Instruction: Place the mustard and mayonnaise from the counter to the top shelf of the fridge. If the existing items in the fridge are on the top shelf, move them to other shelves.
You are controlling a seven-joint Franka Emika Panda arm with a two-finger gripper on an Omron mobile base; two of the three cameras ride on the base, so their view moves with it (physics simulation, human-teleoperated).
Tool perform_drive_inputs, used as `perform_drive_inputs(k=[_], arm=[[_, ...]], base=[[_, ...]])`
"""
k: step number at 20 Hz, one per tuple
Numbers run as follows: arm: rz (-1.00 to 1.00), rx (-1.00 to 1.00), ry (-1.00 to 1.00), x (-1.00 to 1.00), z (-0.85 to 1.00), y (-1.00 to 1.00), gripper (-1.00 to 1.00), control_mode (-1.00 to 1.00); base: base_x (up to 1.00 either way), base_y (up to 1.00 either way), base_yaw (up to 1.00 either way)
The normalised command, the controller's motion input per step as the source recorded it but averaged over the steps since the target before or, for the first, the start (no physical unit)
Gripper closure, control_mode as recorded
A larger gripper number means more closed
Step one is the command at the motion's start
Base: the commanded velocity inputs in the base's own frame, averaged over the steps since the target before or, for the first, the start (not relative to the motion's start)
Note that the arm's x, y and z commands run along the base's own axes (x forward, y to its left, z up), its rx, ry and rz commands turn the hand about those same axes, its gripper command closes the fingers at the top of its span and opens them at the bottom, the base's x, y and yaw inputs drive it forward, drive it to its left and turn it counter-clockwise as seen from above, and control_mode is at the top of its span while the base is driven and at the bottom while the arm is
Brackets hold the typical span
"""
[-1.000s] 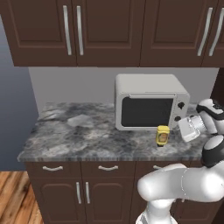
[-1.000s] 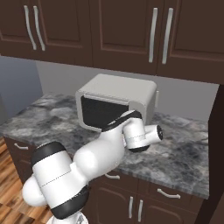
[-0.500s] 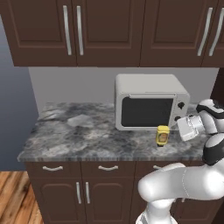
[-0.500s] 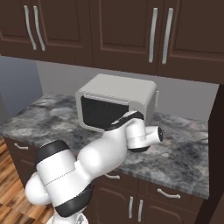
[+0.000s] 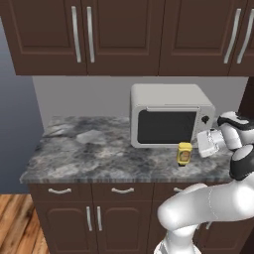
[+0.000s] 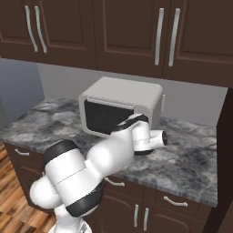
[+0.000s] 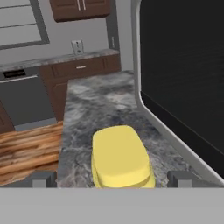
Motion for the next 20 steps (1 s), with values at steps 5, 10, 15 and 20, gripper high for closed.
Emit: perform_drive_inputs(k=[5,10,15,20], arm=[[0.0,0.0,-0.03,0.05,-0.18,-0.07,-1.0,-1.0],[0.0,0.0,0.0,0.04,-0.17,-0.03,-1.0,-1.0],[0.0,0.0,0.0,0.0,-0.01,0.1,-1.0,-1.0],[0.0,0.0,0.0,0.0,0.0,0.15,-1.0,-1.0]], base=[[0.0,0.0,0.0],[0.0,0.0,0.0],[0.0,0.0,0.0],[0.0,0.0,0.0]])
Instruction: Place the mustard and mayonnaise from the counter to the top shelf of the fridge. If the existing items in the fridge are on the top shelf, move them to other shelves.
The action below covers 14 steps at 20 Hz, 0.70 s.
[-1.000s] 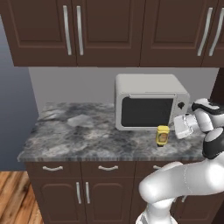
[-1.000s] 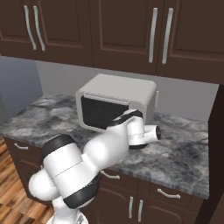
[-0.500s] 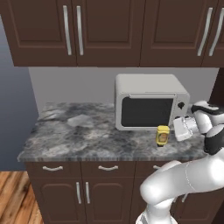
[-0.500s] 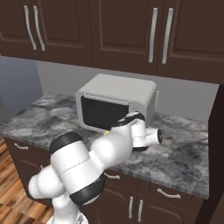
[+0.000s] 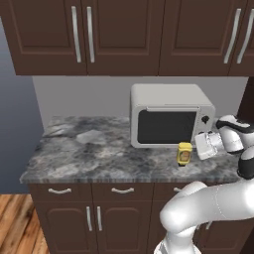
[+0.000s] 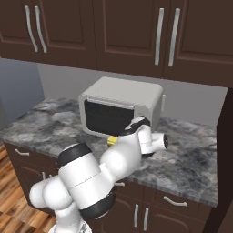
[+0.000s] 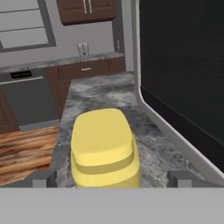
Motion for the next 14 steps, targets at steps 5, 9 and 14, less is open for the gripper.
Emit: perform_drive_inputs(k=[5,9,14], arm=[[0.0,0.0,0.0,0.0,0.0,0.21,-1.0,-1.0],[0.0,0.0,0.0,0.0,0.0,0.34,-1.0,-1.0],[0.0,0.0,0.0,0.01,0.0,0.1,1.0,-1.0]], base=[[0.0,0.0,0.0],[0.0,0.0,0.0],[0.0,0.0,0.0]])
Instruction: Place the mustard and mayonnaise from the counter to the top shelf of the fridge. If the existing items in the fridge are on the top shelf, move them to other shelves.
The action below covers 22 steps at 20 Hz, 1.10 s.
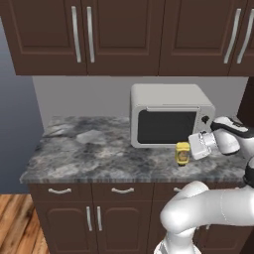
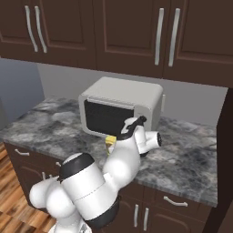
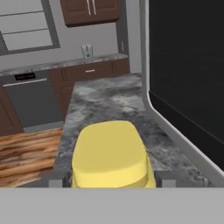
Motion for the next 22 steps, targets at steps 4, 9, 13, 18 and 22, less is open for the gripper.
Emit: perform_drive_inputs(k=[4,9,13,18,22], arm=[[0.0,0.0,-0.02,-0.18,0.11,0.0,1.0,-1.0],[-0.03,0.0,-0.05,-0.47,0.89,0.24,1.0,-1.0],[-0.04,0.0,-0.06,-0.78,1.0,0.38,1.0,-1.0],[-0.03,0.0,-0.04,-0.97,1.0,0.54,1.0,-1.0],[0.0,0.0,-0.05,-0.84,1.0,0.84,1.0,-1.0]], base=[[0.0,0.0,0.0],[0.0,0.0,0.0],[0.0,0.0,0.0],[0.0,0.0,0.0],[0.0,0.0,0.0]])
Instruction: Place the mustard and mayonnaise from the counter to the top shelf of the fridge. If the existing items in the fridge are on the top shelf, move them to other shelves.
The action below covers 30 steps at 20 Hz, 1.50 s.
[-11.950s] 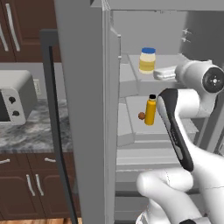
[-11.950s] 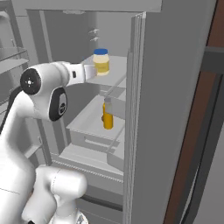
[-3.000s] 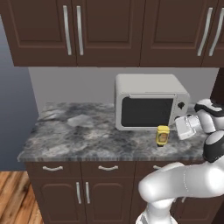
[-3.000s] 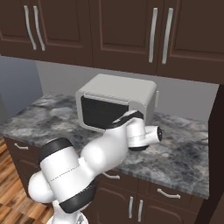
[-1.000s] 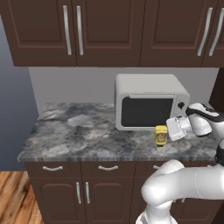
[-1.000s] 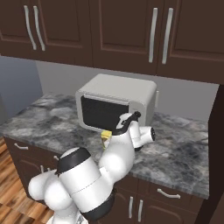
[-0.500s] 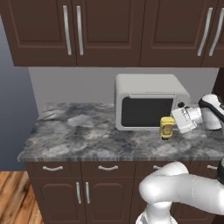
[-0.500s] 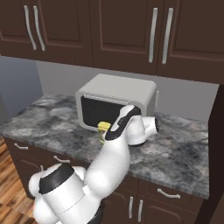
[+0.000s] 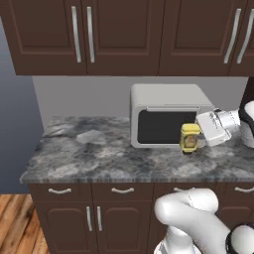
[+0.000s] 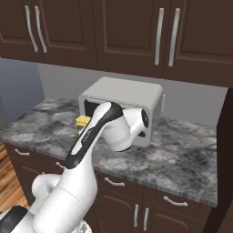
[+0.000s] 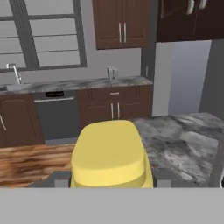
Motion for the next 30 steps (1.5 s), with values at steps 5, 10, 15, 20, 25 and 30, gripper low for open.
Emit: perform_drive_inputs(k=[5,10,15,20,25,30], arm=[[-0.03,0.0,-0.1,-0.56,1.0,0.84,1.0,-1.0],[-0.01,-0.01,-0.14,-0.62,0.89,0.41,1.0,-1.0],[0.0,-0.08,-0.03,-0.58,0.36,0.11,1.0,-1.0],[0.0,0.0,-0.01,-0.15,0.0,0.0,1.0,1.0],[0.0,0.0,0.0,0.0,0.0,0.0,1.0,1.0],[0.0,0.0,0.0,0.0,0.0,0.0,1.0,1.0]], base=[[0.0,0.0,0.0],[0.0,0.0,0.0],[0.0,0.0,0.0],[-0.2,0.0,-0.01],[-1.0,0.0,-0.23],[-1.0,0.0,-0.53]])
